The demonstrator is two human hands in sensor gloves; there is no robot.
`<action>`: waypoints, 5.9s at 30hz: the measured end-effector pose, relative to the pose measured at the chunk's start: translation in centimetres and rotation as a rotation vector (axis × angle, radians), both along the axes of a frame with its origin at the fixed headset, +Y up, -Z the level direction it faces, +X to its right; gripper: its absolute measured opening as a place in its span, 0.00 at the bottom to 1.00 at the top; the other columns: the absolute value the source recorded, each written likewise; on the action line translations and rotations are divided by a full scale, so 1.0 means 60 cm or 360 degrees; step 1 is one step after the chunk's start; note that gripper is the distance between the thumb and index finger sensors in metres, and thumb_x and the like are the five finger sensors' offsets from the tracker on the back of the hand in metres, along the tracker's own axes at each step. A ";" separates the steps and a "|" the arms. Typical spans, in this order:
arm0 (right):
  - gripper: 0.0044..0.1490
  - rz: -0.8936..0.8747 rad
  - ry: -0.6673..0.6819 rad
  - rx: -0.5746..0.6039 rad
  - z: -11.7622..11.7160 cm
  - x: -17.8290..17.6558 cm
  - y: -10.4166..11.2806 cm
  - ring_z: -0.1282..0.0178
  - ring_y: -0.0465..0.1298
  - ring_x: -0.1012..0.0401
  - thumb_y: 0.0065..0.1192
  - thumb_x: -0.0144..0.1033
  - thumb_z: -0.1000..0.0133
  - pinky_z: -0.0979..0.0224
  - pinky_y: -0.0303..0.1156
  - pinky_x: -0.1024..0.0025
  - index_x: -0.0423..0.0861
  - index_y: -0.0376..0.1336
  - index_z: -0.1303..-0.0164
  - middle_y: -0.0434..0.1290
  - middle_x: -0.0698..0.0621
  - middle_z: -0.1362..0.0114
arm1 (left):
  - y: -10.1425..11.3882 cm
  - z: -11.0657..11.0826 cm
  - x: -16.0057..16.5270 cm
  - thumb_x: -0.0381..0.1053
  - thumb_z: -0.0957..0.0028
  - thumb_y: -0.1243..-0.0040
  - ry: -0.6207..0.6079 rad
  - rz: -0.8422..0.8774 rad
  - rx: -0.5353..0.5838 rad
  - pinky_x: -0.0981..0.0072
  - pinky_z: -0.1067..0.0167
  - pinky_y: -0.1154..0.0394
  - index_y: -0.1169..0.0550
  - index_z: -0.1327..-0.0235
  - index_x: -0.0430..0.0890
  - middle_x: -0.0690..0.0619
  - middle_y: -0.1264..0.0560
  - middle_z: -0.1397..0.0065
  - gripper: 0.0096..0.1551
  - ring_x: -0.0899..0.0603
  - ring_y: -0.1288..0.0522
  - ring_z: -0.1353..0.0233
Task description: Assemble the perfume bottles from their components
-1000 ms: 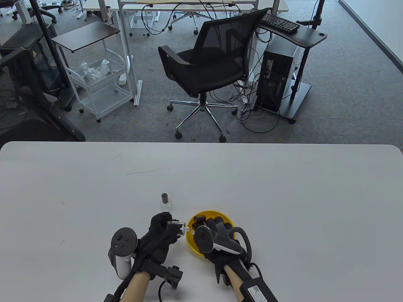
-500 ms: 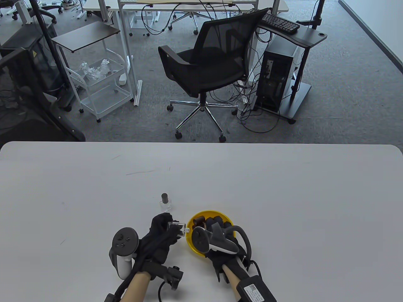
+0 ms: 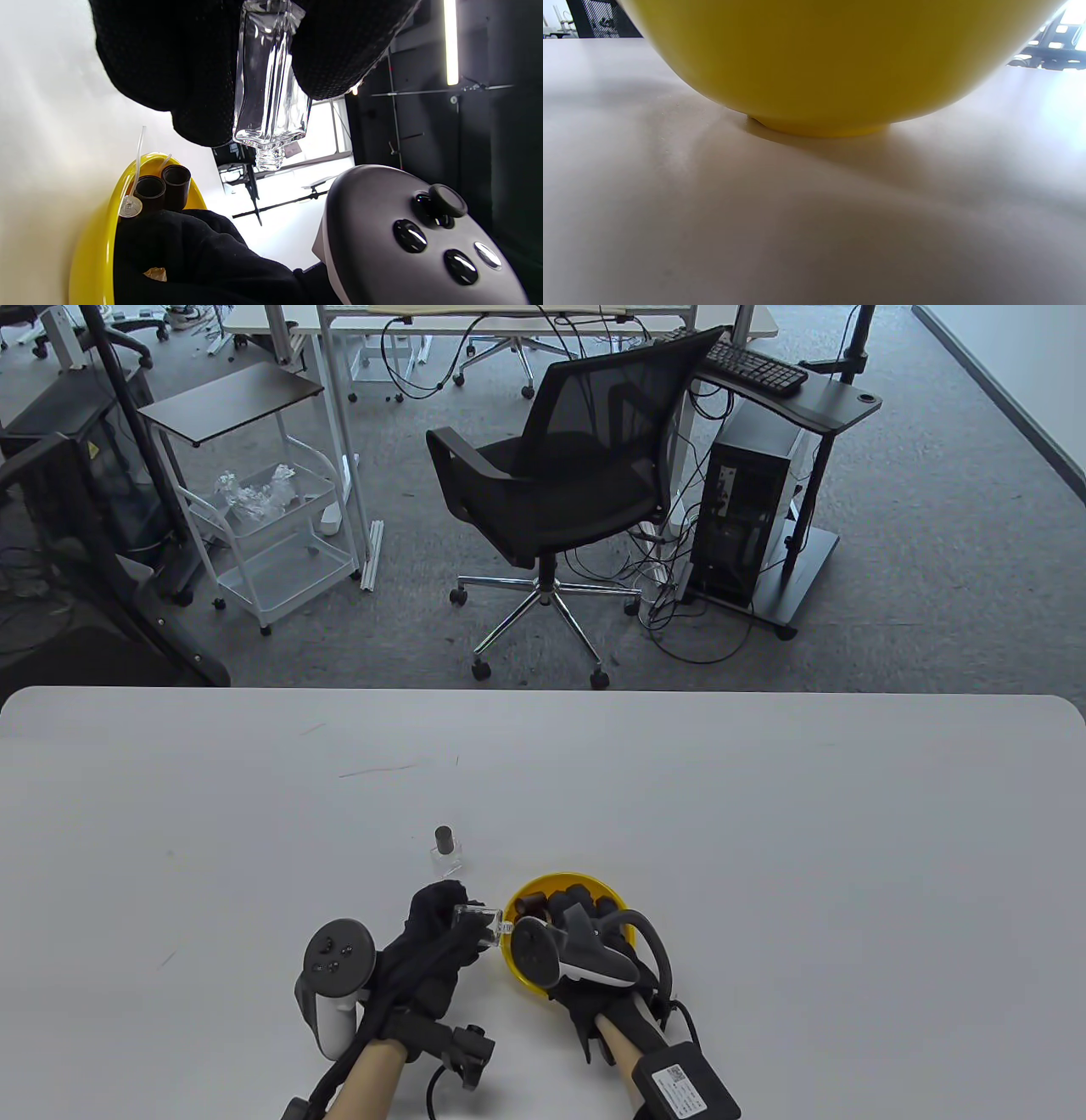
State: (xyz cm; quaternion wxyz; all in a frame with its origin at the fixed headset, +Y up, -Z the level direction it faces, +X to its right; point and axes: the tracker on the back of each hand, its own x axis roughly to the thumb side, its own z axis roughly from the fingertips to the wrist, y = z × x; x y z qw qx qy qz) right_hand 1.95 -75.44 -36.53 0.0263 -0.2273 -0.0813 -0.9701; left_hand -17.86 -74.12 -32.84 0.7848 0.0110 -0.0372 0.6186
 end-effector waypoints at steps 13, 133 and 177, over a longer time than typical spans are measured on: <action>0.19 -0.0258 -0.0015 -0.0008 0.006 0.030 0.029 0.18 0.53 0.34 0.61 0.40 0.37 0.25 0.51 0.31 0.55 0.64 0.36 0.56 0.36 0.16 | -0.003 0.000 0.002 0.53 0.43 0.37 -0.0004 0.0001 -0.0016 0.51 0.42 0.20 0.35 0.28 0.50 0.46 0.22 0.34 0.32 0.41 0.16 0.41; 0.29 -0.1847 -0.0400 0.0159 0.096 0.145 0.034 0.78 0.80 0.60 0.48 0.47 0.32 0.79 0.77 0.76 0.36 0.62 0.35 0.80 0.52 0.64 | -0.032 0.026 0.099 0.54 0.43 0.38 -0.0523 0.0511 -0.0310 0.54 0.43 0.19 0.33 0.28 0.50 0.48 0.23 0.33 0.31 0.44 0.15 0.43; 0.33 -0.1727 -0.0437 0.0119 0.096 0.148 0.032 0.79 0.82 0.58 0.45 0.53 0.32 0.79 0.77 0.74 0.37 0.74 0.56 0.81 0.54 0.68 | -0.026 0.027 0.099 0.54 0.43 0.38 -0.0496 0.0457 -0.0270 0.54 0.43 0.19 0.32 0.29 0.50 0.47 0.23 0.33 0.30 0.44 0.15 0.43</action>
